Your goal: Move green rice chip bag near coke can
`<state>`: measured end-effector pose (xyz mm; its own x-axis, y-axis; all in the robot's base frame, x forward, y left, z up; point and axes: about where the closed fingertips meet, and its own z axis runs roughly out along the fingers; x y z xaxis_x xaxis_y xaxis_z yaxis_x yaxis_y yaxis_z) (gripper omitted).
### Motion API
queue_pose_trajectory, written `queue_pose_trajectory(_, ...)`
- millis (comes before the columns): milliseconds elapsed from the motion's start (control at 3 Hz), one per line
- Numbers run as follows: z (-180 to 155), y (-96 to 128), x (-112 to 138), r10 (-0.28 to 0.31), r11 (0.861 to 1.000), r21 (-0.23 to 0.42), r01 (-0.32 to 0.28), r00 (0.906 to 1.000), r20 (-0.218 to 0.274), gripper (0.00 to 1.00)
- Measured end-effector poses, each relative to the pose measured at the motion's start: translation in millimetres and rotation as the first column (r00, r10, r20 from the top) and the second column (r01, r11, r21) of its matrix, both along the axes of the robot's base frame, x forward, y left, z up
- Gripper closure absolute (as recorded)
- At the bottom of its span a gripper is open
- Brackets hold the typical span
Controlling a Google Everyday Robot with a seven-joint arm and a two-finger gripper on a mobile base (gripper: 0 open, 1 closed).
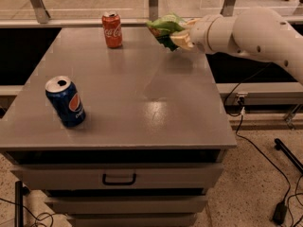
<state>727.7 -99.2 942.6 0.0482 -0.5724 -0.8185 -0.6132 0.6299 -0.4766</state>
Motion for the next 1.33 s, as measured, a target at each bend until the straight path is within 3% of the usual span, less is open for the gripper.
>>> queue_pose_trajectory(333,-5,8,15,0.022,1.0,-0.012,-0.022,0.9997,-0.004,1.0)
queue_pose_trajectory(1333,-14,61,57,0.133,0.991,0.004,-0.133,0.9911,0.007,1.0)
